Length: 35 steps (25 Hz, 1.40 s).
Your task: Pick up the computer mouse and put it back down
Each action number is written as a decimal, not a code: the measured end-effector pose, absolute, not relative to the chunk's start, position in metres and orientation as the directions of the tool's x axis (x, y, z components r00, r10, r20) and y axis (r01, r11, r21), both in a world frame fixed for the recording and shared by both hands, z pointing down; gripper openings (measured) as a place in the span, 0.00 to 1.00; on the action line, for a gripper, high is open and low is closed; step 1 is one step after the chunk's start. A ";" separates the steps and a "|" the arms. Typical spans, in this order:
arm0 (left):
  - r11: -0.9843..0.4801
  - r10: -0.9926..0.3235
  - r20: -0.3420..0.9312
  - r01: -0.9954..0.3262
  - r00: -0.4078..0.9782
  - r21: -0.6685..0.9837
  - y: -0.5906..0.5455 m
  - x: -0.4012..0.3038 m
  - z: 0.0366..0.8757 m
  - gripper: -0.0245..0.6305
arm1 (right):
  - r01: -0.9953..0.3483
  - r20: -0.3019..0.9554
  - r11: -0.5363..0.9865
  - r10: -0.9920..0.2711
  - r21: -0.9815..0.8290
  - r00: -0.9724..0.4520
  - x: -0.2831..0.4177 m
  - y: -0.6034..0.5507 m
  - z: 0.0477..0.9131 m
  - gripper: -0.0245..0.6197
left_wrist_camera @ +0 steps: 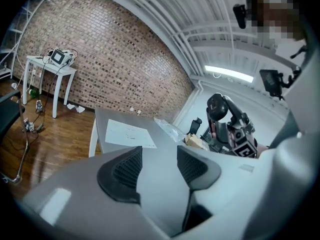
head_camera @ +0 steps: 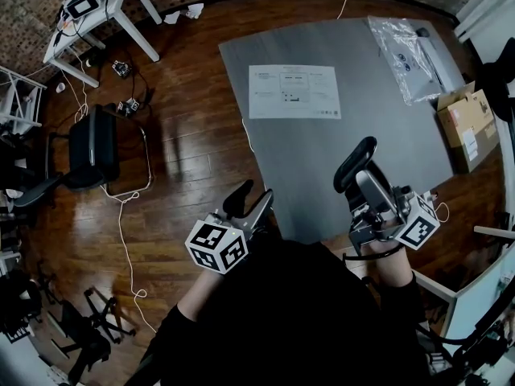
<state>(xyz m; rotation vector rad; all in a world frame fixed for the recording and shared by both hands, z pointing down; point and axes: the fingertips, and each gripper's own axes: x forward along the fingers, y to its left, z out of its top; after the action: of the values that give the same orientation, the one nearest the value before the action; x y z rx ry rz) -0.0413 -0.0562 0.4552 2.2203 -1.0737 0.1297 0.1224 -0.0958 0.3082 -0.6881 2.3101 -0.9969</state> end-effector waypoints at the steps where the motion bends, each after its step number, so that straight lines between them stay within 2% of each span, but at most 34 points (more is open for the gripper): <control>1: -0.445 -0.664 0.355 -0.729 0.658 0.519 -0.056 -0.041 0.455 0.35 | -0.243 -0.258 0.596 -0.631 -0.766 -0.732 0.123 -0.096 0.310 0.44; 7: -0.435 -0.669 0.356 -0.732 0.653 0.525 -0.054 -0.045 0.456 0.35 | -0.254 -0.229 0.572 -0.638 -0.780 -0.735 0.121 -0.101 0.317 0.44; 10: -0.424 -0.673 0.357 -0.733 0.648 0.532 -0.054 -0.051 0.458 0.35 | -0.304 -0.172 0.551 -0.651 -0.777 -0.740 0.118 -0.110 0.329 0.44; 17: -0.392 -0.683 0.358 -0.734 0.636 0.555 -0.052 -0.066 0.466 0.35 | -0.506 0.180 0.321 -0.677 -0.800 -0.714 0.123 -0.147 0.432 0.44; 20: -0.372 -0.687 0.365 -0.736 0.629 0.566 -0.050 -0.076 0.473 0.35 | -0.660 0.393 0.221 -0.654 -0.718 -0.646 0.132 -0.158 0.487 0.44; 23: -0.353 -0.690 0.373 -0.739 0.620 0.574 -0.046 -0.085 0.479 0.35 | -0.754 0.531 0.202 -0.598 -0.626 -0.601 0.131 -0.166 0.532 0.44; 29: -0.318 -0.710 0.380 -0.752 0.592 0.578 -0.041 -0.113 0.482 0.35 | -0.835 0.664 0.187 -0.528 -0.517 -0.530 0.124 -0.184 0.585 0.44; 35: -0.295 -0.719 0.386 -0.756 0.578 0.584 -0.036 -0.133 0.485 0.35 | -0.943 0.886 0.217 -0.339 -0.253 -0.315 0.133 -0.184 0.646 0.44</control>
<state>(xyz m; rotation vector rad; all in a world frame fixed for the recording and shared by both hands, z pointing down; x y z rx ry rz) -0.1326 -0.0358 0.4854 2.0569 -1.1726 0.0637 0.1326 -0.1844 0.6458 -1.9194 2.8755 -1.7490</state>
